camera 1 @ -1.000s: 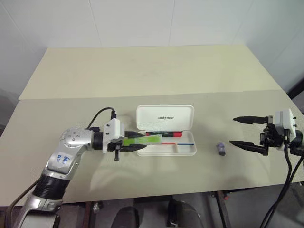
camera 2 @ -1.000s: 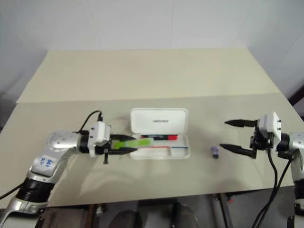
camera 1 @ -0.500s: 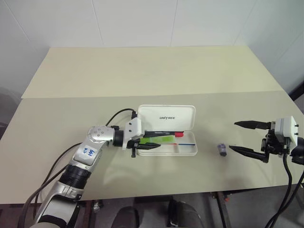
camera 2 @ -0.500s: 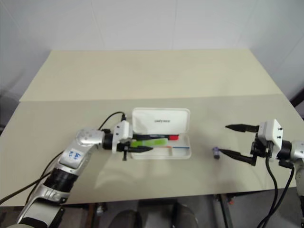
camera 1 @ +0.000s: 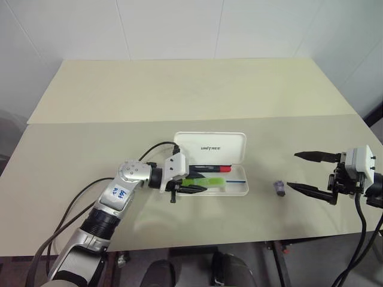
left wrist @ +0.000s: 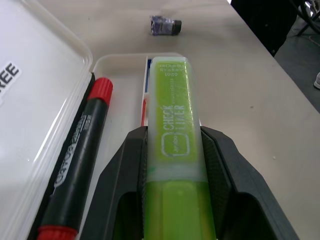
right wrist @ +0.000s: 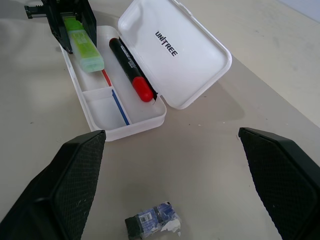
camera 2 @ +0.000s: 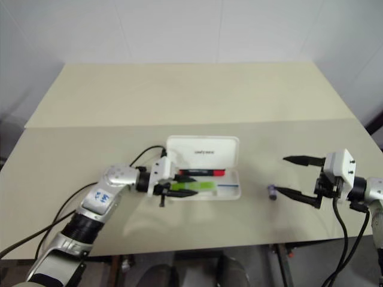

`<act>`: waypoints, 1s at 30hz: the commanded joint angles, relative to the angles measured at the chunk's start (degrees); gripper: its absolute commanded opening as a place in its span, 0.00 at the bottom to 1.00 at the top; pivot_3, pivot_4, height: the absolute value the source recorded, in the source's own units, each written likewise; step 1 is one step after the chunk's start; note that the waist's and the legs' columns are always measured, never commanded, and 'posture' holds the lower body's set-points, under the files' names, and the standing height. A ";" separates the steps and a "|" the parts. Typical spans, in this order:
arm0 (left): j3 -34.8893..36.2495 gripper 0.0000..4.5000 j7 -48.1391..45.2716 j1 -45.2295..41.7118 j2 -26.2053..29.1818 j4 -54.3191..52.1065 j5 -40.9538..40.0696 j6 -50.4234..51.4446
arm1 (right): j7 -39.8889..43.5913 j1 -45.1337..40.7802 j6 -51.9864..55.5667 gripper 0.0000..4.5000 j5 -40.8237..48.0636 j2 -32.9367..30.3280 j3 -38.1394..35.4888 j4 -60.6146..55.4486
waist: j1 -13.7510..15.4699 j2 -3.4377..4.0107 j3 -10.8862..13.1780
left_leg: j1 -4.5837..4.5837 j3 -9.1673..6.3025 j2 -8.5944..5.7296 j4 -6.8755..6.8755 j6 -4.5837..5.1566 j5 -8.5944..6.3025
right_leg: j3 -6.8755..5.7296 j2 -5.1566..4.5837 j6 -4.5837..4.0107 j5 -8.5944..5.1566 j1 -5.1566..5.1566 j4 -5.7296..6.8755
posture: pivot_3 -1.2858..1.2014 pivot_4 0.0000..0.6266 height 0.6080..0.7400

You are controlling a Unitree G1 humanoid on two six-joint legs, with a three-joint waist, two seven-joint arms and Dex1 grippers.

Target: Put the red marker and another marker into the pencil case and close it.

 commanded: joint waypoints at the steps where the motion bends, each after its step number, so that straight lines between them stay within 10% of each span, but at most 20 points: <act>1: 0.87 0.25 0.00 0.43 1.21 -3.16 -0.22 0.86 | -0.47 -0.38 0.19 1.00 0.78 0.11 -1.61 -1.86 | -0.01 0.00 0.00 | 0.00 0.00 0.00 0.00 0.00 0.00 | 0.00 0.00 0.00 0.00 0.00 0.00 | 0.52 0.24 1.00; 7: 0.83 0.25 -0.89 0.30 2.44 -3.15 -0.74 1.62 | -0.90 -0.85 0.14 1.00 0.57 0.77 -1.06 -1.91 | 0.00 0.00 0.00 | 0.00 -0.01 0.00 0.02 0.00 0.00 | 0.00 0.00 0.00 0.00 0.02 0.00 | 0.52 0.24 1.00; 17: 1.55 0.99 -1.18 -0.47 1.50 -3.82 -2.23 2.89 | -1.28 -2.10 0.08 1.00 -0.10 1.76 -0.33 -1.52 | 0.00 0.00 0.00 | -0.01 -0.02 0.00 0.03 0.00 0.00 | 0.00 0.00 0.00 0.00 0.02 0.00 | 0.52 0.24 1.00; 30: 7.49 0.99 -3.75 0.61 1.45 -9.40 -10.85 3.21 | -5.72 -1.09 2.78 1.00 -3.67 2.87 2.09 -2.57 | -0.01 0.00 0.00 | -0.02 -0.05 0.00 0.05 0.00 0.00 | 0.00 -0.01 0.01 0.00 0.03 0.01 | 0.52 0.24 1.00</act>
